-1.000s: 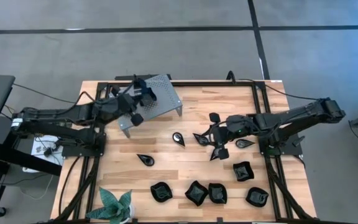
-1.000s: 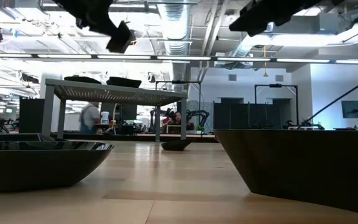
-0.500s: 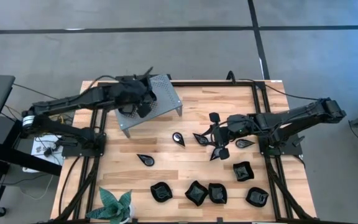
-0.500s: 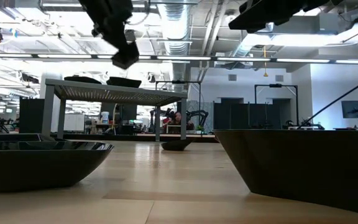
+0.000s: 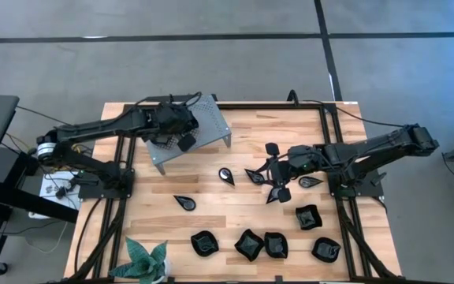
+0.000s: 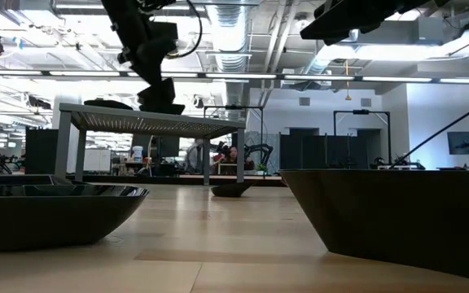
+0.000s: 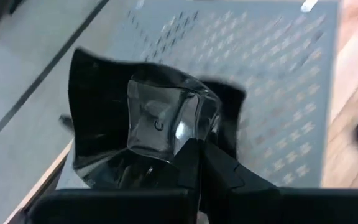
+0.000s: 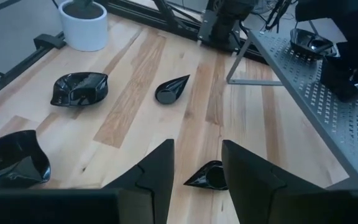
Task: Pick & Place Mini shaped plates
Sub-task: Stack the black distorted square plate on top of the black distorted square plate on the shelf
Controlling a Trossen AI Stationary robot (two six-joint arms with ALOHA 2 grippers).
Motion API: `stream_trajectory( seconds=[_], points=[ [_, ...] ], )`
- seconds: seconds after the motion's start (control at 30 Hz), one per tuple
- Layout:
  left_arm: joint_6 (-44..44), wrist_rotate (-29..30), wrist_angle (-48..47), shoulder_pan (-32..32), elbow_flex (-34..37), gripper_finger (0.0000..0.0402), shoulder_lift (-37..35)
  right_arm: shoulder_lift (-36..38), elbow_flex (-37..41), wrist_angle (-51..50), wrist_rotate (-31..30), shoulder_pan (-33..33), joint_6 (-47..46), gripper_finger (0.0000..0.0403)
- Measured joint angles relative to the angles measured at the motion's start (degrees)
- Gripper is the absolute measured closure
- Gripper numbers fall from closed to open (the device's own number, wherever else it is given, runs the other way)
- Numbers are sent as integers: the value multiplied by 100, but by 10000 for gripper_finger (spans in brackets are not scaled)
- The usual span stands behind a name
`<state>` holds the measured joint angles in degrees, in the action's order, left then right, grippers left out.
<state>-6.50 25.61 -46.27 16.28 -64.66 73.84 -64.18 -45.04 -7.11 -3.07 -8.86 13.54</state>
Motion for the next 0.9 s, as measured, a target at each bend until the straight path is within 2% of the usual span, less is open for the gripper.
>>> stream_trajectory(
  seconds=[0.33,0.63,0.73,0.9],
  points=[
    [11,-158,-91,39,2,380,2,0,0,-18,0,0,-256,274],
    [179,-167,-30,39,2,328,4,-2,0,-15,0,0,-254,274],
    [175,-167,201,39,2,307,4,-2,0,-15,0,0,-252,274],
    [175,-167,1092,7,2,286,7,-2,0,-13,0,0,-251,274]
  ],
)
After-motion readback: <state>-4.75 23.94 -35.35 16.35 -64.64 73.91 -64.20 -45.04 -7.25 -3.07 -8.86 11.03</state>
